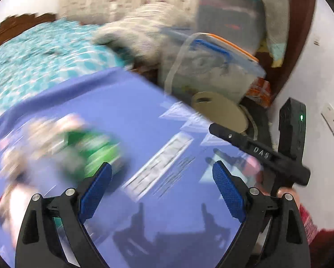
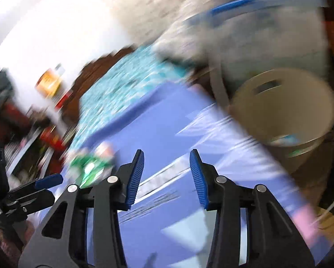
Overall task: Collect trash
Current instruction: 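Grasp the blue-white milk carton with the left tool while the right tool grasps the clear water bottle, then carry the carton and bottle to the beige bin and open both tools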
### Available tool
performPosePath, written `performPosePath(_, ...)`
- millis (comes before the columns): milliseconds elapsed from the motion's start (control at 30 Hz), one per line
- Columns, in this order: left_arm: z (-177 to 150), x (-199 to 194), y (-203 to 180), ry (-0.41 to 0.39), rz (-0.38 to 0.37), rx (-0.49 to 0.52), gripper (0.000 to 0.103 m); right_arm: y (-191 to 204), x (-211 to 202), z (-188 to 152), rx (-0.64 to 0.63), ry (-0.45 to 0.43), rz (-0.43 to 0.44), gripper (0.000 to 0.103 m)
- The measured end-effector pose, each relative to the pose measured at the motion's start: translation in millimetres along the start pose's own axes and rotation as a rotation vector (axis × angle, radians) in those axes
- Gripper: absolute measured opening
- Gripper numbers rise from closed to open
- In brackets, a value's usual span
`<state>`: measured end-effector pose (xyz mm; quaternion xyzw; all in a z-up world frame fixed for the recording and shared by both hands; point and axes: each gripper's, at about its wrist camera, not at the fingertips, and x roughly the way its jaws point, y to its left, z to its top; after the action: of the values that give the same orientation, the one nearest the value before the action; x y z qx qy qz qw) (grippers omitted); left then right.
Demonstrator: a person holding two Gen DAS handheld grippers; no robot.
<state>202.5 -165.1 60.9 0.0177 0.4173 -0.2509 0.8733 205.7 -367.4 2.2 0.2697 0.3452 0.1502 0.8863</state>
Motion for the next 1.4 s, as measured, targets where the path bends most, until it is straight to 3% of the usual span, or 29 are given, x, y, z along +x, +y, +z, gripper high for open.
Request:
performPosePath(167,-50,-53,71,0.016,0.178,-0.137,0.088,88,49,-40,-0.143,0.172,0.125,0.047)
performPosePath(200,-58,-57,83,0.021,0.185,-0.169,0.088,106,62,-48,-0.169,0.21,0.144,0.05)
performPosePath(300,-74,-54,102,0.051,0.177,-0.268,0.088,136,88,-63,-0.213,0.293,0.173,0.07)
performPosePath(500,-91,-25,87,0.144,0.203,-0.249,0.091,159,143,-60,-0.193,0.427,0.173,0.072)
performPosePath(567,-99,-21,88,0.147,0.219,-0.254,0.083,157,157,-55,-0.165,0.463,0.17,0.072)
performPosePath(633,-106,-24,97,0.132,0.148,-0.307,0.067,160,172,-56,-0.177,0.505,0.142,0.072)
performPosePath(667,-107,-27,100,0.127,0.139,-0.334,0.066,163,176,-59,-0.189,0.519,0.128,0.071)
performPosePath(733,-111,-42,104,0.099,0.188,-0.335,0.062,171,177,-63,-0.251,0.521,0.106,0.064)
performPosePath(800,-114,-61,111,0.064,0.175,-0.345,0.061,176,174,-70,-0.286,0.522,0.087,0.043)
performPosePath(967,-114,-110,114,-0.058,0.172,-0.326,0.058,188,140,-83,-0.319,0.485,0.152,0.042)
performPosePath(1133,-117,-143,126,-0.137,0.13,-0.358,0.05,190,90,-84,-0.259,0.423,0.251,0.043)
performPosePath(1400,-125,-125,127,-0.063,0.166,-0.346,0.051,165,28,-78,-0.188,0.294,0.291,0.043)
